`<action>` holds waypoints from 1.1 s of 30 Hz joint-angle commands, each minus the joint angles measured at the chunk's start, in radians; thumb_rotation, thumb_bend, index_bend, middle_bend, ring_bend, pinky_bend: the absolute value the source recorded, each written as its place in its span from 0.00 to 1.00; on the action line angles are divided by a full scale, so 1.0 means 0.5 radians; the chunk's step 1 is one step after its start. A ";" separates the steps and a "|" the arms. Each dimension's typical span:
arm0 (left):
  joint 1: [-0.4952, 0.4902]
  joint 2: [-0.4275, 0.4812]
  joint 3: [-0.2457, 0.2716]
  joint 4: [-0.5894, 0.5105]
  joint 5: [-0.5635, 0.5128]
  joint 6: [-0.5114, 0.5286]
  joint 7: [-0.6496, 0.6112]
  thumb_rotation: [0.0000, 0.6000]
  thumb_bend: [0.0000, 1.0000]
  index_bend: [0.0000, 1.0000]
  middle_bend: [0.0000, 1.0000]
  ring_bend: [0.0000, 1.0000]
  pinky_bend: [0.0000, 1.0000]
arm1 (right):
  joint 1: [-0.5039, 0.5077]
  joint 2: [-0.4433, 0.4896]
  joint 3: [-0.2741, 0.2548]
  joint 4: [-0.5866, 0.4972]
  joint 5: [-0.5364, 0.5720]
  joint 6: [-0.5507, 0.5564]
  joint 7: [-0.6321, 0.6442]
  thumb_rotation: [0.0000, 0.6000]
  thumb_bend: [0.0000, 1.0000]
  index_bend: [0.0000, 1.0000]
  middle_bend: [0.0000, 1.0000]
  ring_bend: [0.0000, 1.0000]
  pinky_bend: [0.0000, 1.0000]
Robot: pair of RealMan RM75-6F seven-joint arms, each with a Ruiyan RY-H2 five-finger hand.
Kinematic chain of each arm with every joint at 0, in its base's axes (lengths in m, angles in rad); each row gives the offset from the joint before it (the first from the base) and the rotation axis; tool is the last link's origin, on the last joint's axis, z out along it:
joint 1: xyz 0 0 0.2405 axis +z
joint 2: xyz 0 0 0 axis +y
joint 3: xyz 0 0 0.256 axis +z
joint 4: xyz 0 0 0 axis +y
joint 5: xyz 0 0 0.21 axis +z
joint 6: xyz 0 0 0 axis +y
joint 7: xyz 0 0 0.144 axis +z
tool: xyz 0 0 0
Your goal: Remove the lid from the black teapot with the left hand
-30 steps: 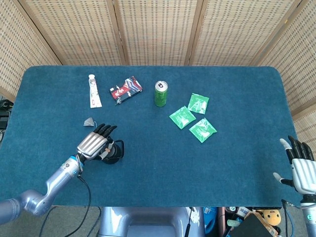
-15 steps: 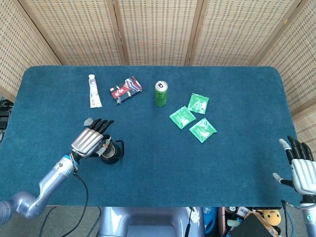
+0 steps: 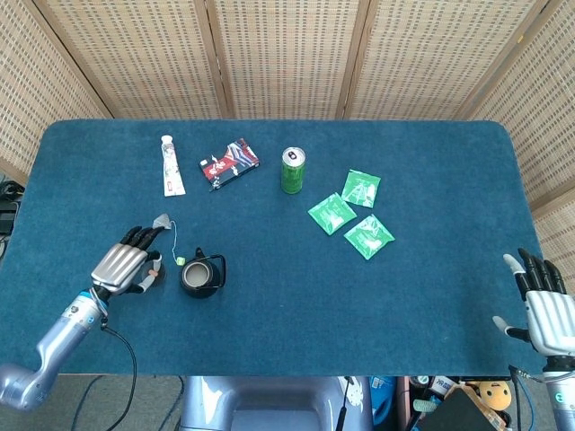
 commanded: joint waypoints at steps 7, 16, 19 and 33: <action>0.033 -0.090 0.019 0.116 0.025 -0.019 -0.071 1.00 0.43 0.30 0.00 0.00 0.00 | 0.001 0.004 0.004 0.003 0.011 -0.006 0.011 1.00 0.00 0.00 0.00 0.00 0.00; 0.159 0.213 -0.063 -0.223 0.099 0.326 -0.196 1.00 0.31 0.00 0.00 0.00 0.00 | -0.002 0.010 0.000 -0.006 -0.003 0.002 0.022 1.00 0.00 0.00 0.00 0.00 0.00; 0.231 0.308 -0.073 -0.317 0.109 0.461 -0.180 1.00 0.30 0.00 0.00 0.00 0.00 | -0.004 0.012 -0.001 -0.011 -0.008 0.009 0.020 1.00 0.00 0.00 0.00 0.00 0.00; 0.658 0.378 0.010 -0.436 0.004 0.891 -0.049 1.00 0.26 0.00 0.00 0.00 0.00 | -0.008 0.008 -0.008 -0.017 -0.019 0.018 0.004 1.00 0.00 0.00 0.00 0.00 0.00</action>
